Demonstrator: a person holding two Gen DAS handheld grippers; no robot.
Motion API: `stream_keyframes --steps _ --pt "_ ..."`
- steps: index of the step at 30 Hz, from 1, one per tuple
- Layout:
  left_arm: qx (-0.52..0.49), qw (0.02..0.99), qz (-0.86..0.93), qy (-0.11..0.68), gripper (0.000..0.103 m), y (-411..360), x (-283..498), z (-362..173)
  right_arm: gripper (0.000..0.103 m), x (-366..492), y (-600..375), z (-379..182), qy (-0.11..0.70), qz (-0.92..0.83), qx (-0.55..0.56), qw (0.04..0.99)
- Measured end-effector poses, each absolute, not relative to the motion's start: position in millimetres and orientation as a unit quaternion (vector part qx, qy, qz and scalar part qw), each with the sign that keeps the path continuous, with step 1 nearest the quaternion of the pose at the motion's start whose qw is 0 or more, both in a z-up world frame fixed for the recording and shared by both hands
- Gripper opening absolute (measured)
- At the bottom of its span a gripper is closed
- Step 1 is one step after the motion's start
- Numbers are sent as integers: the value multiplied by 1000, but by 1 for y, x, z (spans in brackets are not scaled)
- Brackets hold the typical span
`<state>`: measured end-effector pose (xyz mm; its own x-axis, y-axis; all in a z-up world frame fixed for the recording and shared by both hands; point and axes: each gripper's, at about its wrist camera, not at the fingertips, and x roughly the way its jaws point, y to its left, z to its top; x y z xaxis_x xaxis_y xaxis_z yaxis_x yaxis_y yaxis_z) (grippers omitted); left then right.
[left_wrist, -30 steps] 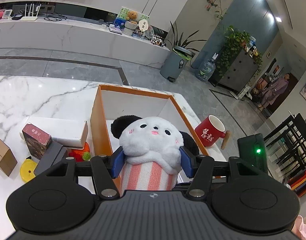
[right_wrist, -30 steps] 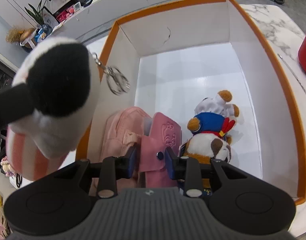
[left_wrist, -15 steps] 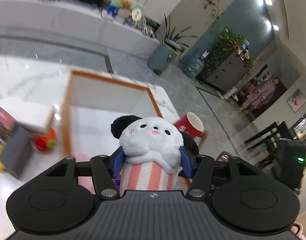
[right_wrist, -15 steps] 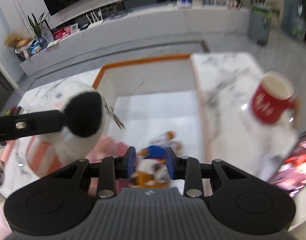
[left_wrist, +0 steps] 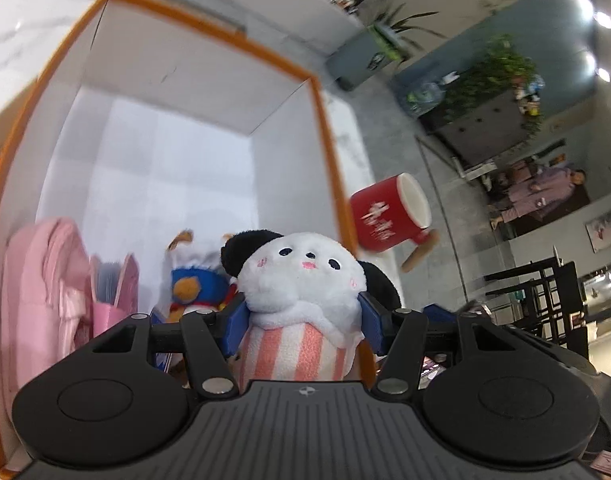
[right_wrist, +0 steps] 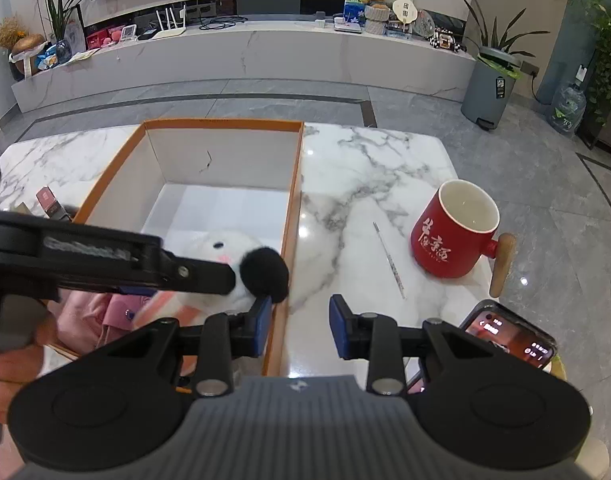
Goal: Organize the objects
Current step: 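Lower the panda plush and pink wallet into the box and open both tools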
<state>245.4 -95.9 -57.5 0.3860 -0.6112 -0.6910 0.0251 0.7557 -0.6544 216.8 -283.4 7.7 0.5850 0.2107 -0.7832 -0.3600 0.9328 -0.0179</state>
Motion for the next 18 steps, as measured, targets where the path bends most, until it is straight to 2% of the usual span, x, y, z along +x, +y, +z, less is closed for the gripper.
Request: stream_keyframes --steps 5,9,12,18 --pt "-301 759 -209 539 72 -90 252 -71 35 220 -282 6 426 163 -82 886" --pt "-287 764 -218 534 81 -83 248 -61 35 217 -275 6 425 175 -85 884" --pt "-273 772 -223 529 81 -77 243 -48 33 214 -269 11 413 190 -88 886" --pt "-265 798 -212 498 73 -53 234 -24 27 213 -246 17 403 236 -106 878"
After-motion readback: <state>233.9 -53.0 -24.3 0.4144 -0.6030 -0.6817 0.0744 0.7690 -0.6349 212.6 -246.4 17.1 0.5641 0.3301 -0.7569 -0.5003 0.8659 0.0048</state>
